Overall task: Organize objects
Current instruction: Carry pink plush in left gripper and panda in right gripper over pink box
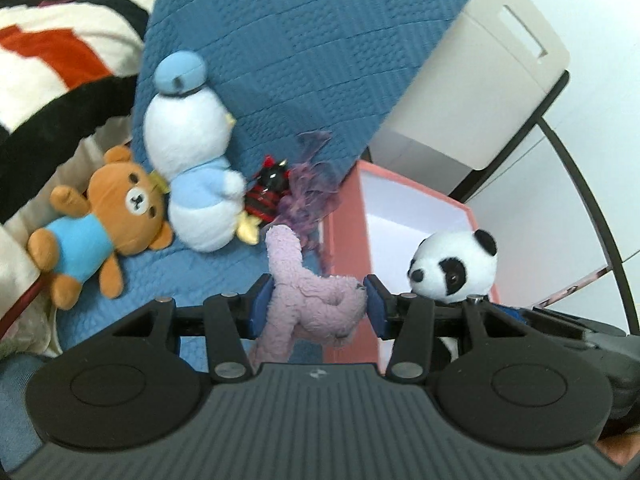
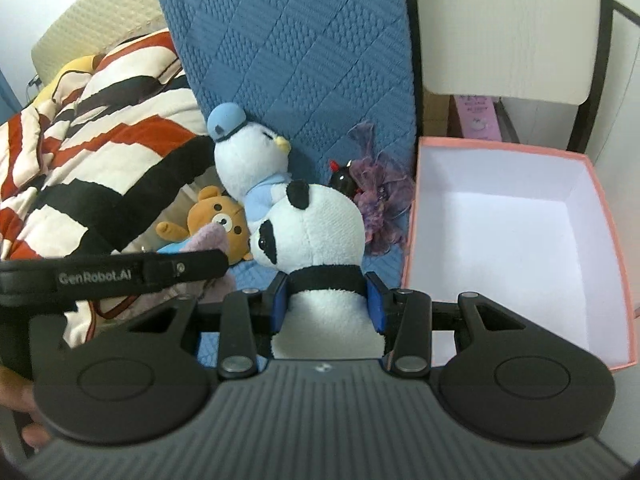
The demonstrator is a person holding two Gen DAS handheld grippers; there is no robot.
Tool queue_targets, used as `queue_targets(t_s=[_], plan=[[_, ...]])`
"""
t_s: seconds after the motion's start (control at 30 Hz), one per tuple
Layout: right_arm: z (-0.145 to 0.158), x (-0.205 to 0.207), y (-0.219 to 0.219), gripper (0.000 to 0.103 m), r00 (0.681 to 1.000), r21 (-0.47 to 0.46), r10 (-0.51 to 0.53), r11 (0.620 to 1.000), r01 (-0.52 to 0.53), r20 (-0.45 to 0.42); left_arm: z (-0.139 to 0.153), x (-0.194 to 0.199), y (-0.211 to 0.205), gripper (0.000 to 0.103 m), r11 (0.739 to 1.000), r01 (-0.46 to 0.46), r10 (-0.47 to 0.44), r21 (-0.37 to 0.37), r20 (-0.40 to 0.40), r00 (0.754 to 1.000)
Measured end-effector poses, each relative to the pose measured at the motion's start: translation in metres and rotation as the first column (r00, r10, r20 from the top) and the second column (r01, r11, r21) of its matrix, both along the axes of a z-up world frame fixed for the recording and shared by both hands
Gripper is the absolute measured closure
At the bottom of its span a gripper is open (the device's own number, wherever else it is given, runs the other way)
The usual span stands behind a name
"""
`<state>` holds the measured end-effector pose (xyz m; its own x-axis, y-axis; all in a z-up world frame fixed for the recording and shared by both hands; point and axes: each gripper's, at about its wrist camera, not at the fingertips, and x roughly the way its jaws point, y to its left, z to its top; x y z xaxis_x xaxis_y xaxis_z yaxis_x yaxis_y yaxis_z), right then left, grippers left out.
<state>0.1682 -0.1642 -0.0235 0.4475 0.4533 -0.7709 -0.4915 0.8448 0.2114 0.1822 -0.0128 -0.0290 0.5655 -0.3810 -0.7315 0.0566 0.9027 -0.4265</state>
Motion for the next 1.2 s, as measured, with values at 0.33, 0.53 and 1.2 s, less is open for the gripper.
queue_targets(t_s=[0.33, 0.53, 1.2], plan=[[0.009, 0.014, -0.044, 0.06, 0.999, 0.034, -0.044, 0.998, 0.044, 0.011, 0.025, 0.018, -0.055, 0.048, 0.999, 0.047, -0.048, 0.016, 0.035, 0.998], [0.011, 0.031, -0.072, 0.059, 0.998, 0.029, -0.051, 0.998, 0.05, 0.034, 0.026, 0.032, -0.09, 0.048, 0.998, 0.063, -0.063, 0.0, 0.046, 0.997], [-0.061, 0.097, -0.133, 0.059, 0.997, -0.08, -0.075, 0.994, 0.075, 0.004, -0.047, 0.111, -0.197, 0.048, 0.991, 0.128, -0.122, 0.048, -0.112, 0.986]])
